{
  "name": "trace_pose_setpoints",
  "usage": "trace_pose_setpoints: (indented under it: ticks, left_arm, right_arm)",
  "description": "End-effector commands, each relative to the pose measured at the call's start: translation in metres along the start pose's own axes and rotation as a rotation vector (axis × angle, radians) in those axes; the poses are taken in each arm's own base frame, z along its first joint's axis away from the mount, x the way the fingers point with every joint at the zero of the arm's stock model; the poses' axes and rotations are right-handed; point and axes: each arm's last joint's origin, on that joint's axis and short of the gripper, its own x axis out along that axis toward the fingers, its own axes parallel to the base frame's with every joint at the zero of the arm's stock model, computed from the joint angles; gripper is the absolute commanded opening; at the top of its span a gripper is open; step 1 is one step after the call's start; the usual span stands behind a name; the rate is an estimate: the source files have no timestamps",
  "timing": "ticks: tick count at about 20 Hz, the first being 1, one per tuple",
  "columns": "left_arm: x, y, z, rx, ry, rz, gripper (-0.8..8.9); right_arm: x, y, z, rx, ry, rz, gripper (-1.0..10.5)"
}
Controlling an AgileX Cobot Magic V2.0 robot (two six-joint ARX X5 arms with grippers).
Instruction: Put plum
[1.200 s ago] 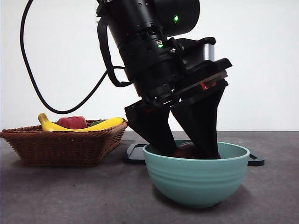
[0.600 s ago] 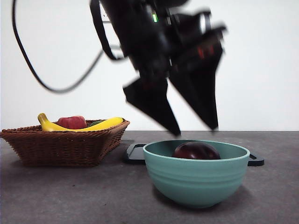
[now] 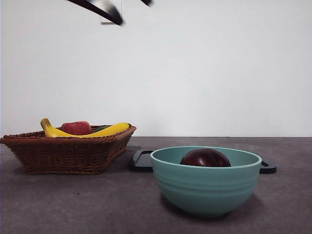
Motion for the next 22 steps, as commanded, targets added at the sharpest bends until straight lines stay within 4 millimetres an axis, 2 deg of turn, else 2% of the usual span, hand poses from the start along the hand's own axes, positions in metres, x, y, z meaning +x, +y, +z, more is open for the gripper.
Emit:
trace_pose_setpoints:
  ticks: [1, 5, 9, 13, 15, 22]
  left_arm:
    - [-0.025, 0.007, 0.001, -0.032, -0.035, 0.033, 3.52]
    - [-0.052, 0.013, -0.022, -0.078, -0.060, 0.067, 3.52]
    - [-0.052, 0.007, -0.067, -0.153, -0.029, -0.051, 3.51]
    - [-0.048, 0.001, -0.099, -0.207, 0.022, -0.203, 3.43]
    - [-0.048, 0.001, -0.104, -0.218, 0.041, -0.208, 3.43]
    - [-0.048, 0.001, -0.105, -0.226, 0.046, -0.208, 3.43]
  right_arm:
    - [-0.003, 0.002, 0.004, -0.005, -0.017, 0.003, 3.9]
    - [-0.003, 0.002, 0.004, -0.004, -0.016, 0.003, 3.9]
    - [-0.003, 0.002, 0.004, -0.001, -0.010, 0.004, 3.9]
    - [-0.003, 0.002, 0.002, 0.007, 0.002, 0.006, 3.9]
    - [-0.002, 0.003, 0.001, 0.010, 0.012, 0.010, 3.9]
    - [0.002, 0.009, -0.001, 0.016, 0.055, 0.046, 3.9]
